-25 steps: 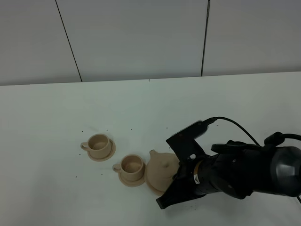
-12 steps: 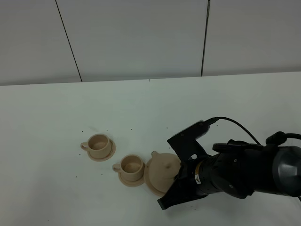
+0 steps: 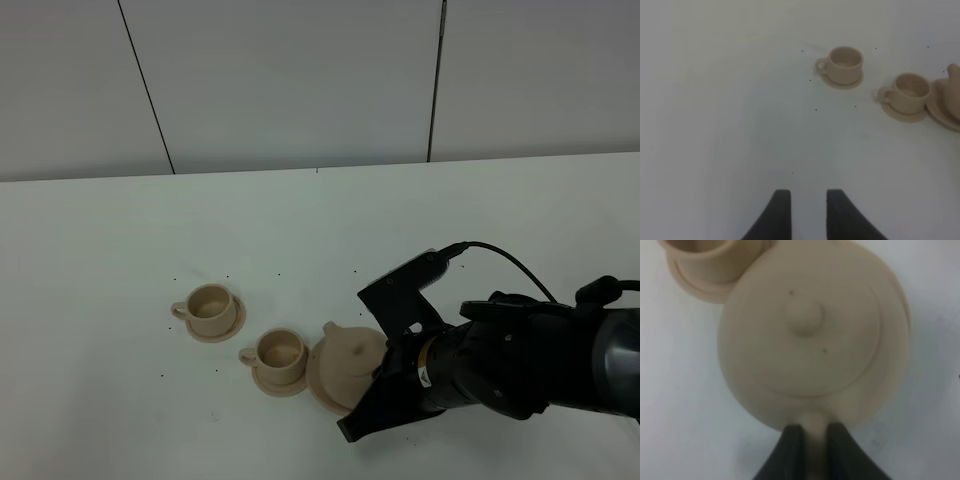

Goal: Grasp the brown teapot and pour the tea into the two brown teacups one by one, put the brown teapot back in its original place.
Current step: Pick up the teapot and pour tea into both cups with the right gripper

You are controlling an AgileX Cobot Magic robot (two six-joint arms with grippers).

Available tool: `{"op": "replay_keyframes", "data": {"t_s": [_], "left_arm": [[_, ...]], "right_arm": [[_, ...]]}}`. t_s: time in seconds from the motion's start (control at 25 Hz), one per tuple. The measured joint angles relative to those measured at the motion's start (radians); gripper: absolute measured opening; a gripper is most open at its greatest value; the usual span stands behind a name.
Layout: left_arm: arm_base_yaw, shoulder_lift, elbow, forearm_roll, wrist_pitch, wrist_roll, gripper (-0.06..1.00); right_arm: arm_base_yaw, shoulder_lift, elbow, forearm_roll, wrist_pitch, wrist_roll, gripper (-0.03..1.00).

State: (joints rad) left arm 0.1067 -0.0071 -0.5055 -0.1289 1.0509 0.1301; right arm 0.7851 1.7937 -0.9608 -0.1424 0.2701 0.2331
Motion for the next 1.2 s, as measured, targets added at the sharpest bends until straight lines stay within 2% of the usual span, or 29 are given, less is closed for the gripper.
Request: {"op": "replay_keyframes", "data": {"t_s": [0.64, 1.2], "left_arm": [[0.0, 0.0, 0.0, 0.0, 0.0, 0.0, 0.24], [0.0, 0.0, 0.0, 0.0, 0.0, 0.0, 0.24]], "right_arm": [[0.0, -0.003, 0.0, -0.002, 0.009, 0.014, 0.1], [0.0, -0.08, 0.0, -0.062, 0.099, -0.006, 0.1]]}}
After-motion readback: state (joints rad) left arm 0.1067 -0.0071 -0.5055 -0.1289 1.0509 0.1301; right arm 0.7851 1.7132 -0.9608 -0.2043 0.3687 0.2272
